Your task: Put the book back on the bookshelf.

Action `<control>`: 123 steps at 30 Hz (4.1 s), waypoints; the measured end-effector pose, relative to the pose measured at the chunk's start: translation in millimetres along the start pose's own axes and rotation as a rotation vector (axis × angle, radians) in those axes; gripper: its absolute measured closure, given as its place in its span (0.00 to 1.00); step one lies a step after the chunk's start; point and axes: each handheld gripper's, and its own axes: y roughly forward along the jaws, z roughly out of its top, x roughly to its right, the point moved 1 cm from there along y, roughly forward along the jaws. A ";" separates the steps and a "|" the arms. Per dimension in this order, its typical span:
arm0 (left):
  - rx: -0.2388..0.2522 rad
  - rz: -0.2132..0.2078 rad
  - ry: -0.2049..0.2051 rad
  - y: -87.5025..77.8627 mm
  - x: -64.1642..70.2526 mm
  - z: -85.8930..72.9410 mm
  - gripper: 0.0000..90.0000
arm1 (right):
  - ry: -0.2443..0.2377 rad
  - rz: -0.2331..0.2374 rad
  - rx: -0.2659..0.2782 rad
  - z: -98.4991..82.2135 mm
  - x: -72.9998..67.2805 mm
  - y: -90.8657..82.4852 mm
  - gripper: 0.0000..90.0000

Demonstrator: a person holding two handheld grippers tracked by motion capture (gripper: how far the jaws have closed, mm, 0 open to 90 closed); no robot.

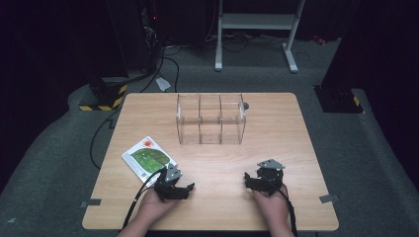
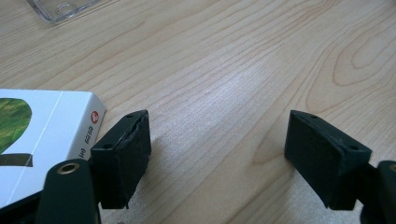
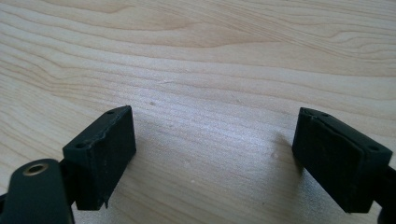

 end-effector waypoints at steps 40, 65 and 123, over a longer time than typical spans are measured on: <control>-0.038 -0.007 0.008 -9.5 -3.8 10.5 0.25 | 0.010 0.000 0.000 -3.4 0.4 -3.6 0.16; 0.046 0.131 -0.084 -49.6 -77.4 10.6 0.03 | 0.010 0.000 0.000 -3.3 0.4 -3.6 0.16; 0.000 0.225 -0.391 -47.4 -180.8 -43.1 0.01 | -0.004 0.007 0.004 -4.0 0.7 -4.3 0.17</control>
